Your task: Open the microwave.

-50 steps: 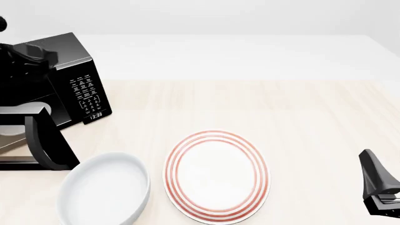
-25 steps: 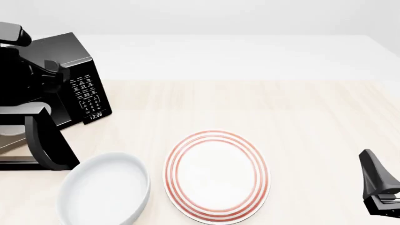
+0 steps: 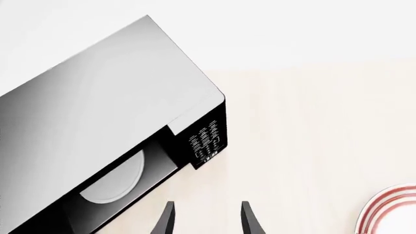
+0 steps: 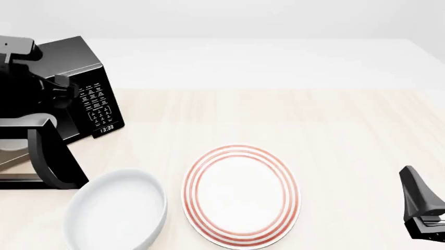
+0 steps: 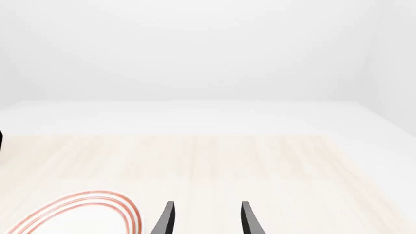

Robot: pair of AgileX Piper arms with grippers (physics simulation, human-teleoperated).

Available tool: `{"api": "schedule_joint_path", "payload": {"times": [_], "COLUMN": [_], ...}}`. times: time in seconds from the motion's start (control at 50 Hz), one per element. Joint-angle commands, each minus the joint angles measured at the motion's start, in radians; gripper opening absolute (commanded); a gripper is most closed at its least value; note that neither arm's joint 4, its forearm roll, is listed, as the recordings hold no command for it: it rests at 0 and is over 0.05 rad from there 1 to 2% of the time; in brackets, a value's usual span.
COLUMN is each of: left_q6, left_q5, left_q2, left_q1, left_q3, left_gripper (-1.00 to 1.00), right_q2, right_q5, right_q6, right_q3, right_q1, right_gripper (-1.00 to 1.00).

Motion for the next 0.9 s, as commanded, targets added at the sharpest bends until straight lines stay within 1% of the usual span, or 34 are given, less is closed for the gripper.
{"api": "schedule_joint_path", "payload": {"times": [0.02, 0.46, 0.52, 0.6, 0.64, 0.8, 0.9], "left_q6": [-0.005, 0.012, 0.001, 0.008, 0.029, 0.025, 0.031], "left_q5": [-0.005, -0.036, -0.052, -0.051, -0.057, -0.074, -0.081], "left_q2": [0.028, 0.049, 0.053, 0.053, 0.060, 0.084, 0.092], "left_q1": [0.038, 0.113, 0.125, 0.139, 0.151, 0.165, 0.191], "left_q3": [-0.004, 0.017, 0.029, 0.032, 0.040, 0.048, 0.051], "left_gripper": [1.00, 1.00, 1.00, 1.00, 1.00, 1.00, 1.00], "right_q2": [0.000, 0.000, 0.000, 0.000, 0.000, 0.000, 0.000], "right_q5": [0.000, 0.000, 0.000, 0.000, 0.000, 0.000, 0.000], "right_q6": [0.000, 0.000, 0.000, 0.000, 0.000, 0.000, 0.000], "right_q3": [0.000, 0.000, 0.000, 0.000, 0.000, 0.000, 0.000], "right_q1": [0.000, 0.000, 0.000, 0.000, 0.000, 0.000, 0.000], "right_gripper": [1.00, 1.00, 1.00, 1.00, 1.00, 1.00, 1.00]}}
